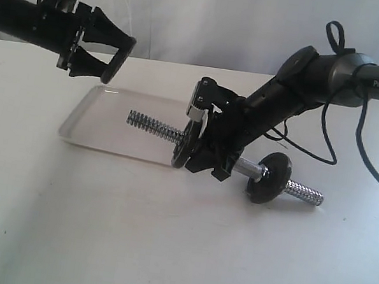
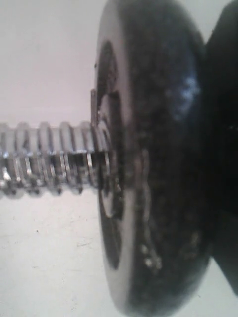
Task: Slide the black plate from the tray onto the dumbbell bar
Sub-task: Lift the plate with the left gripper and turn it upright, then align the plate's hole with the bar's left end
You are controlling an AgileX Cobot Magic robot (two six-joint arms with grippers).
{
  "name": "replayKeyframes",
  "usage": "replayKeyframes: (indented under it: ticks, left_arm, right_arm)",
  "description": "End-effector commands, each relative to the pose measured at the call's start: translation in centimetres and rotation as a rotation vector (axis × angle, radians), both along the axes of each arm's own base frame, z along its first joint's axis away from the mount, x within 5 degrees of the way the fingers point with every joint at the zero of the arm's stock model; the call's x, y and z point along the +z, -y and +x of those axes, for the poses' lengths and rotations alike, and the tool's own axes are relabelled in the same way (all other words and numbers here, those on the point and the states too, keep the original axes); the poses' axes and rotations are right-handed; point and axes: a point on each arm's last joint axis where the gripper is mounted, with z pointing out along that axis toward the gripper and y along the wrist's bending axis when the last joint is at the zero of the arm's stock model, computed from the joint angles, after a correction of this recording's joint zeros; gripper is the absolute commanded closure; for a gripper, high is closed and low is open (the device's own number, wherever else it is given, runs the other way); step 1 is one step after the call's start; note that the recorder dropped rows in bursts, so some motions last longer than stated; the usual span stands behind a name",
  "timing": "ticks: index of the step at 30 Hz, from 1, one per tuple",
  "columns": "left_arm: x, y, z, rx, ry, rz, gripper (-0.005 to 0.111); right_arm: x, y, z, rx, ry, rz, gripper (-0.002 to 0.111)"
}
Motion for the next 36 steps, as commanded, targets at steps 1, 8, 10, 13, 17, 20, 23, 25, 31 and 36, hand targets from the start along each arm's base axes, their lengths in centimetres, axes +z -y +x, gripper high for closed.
replayKeyframes:
  ticks: [1, 8, 10, 13, 17, 20, 23, 25, 31, 36]
  left_arm:
    - [0.9, -0.7, -1.3, 0.024, 0.043, -0.304, 0.107]
    - [-1.7, -0.7, -3.2, 0.055, 0.033, -0.331, 0.107]
    - [-1.6, -0.8, -4.0, 0.063, 0.033, -0.338, 0.107]
    - [-1.3, -0.7, -5.3, 0.062, 0.072, -0.332, 0.107]
    - [-1.8, -0.8, -8.1, 0.057, 0.087, -0.308, 0.107]
    - [-3.3, -1.1, -9.3, 0.070, 0.081, -0.296, 0.107]
    - [-3.7, -1.1, -9.6, 0.075, 0.103, -0.298, 0.107]
    - [-3.8, -0.8, -9.7, 0.057, 0.101, -0.288, 0.107]
    - [-3.8, 0.7, -10.0, 0.023, 0.094, -0.294, 0.107]
    - [-4.2, 0.8, -9.9, 0.025, 0.072, -0.297, 0.107]
  right_arm:
    - [2.8, -0.4, 0.1, -0.057, 0.015, 0.114, 0.108]
    - [2.9, -0.4, 0.1, -0.059, 0.013, 0.118, 0.108]
    - [2.9, -0.4, 0.1, -0.061, 0.015, 0.118, 0.108]
    - [2.9, -0.4, 0.2, -0.065, 0.020, 0.117, 0.108]
    - [2.9, -0.4, 0.3, -0.072, 0.022, 0.122, 0.108]
    - [2.9, -0.5, 0.3, -0.074, 0.021, 0.125, 0.108]
    - [2.9, -0.5, 0.3, -0.074, 0.021, 0.125, 0.108]
    - [2.9, -0.5, 0.3, -0.066, 0.028, 0.125, 0.108]
    - [2.9, -0.5, 0.3, -0.067, 0.028, 0.126, 0.108]
    - [2.9, -0.5, 0.3, -0.067, 0.028, 0.126, 0.108]
